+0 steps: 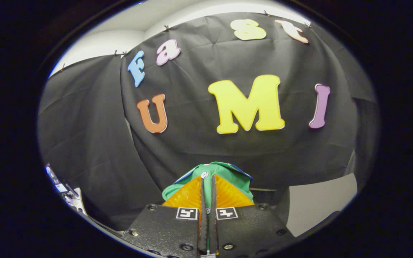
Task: Put the clothes into the washing machine and then close the washing machine lid.
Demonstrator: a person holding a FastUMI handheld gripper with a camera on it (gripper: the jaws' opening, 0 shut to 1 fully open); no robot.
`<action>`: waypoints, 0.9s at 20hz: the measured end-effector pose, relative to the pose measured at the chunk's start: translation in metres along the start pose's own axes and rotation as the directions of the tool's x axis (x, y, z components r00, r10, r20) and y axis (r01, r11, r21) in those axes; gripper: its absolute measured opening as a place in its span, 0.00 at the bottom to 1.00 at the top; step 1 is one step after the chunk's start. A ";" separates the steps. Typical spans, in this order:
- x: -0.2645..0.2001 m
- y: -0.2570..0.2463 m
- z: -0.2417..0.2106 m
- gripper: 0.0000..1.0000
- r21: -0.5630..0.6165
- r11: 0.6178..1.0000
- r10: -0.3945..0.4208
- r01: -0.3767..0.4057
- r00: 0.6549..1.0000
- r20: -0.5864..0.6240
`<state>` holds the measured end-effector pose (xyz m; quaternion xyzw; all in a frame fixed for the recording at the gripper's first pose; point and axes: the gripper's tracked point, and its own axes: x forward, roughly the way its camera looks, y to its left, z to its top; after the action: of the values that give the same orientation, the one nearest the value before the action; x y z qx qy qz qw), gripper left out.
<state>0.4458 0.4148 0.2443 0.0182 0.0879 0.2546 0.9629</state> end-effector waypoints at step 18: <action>0.162 -0.019 -0.237 0.06 0.014 0.997 -0.057 0.070 0.899 -0.434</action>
<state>0.5516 0.4759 -0.0161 -0.0279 0.3037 0.2196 0.9267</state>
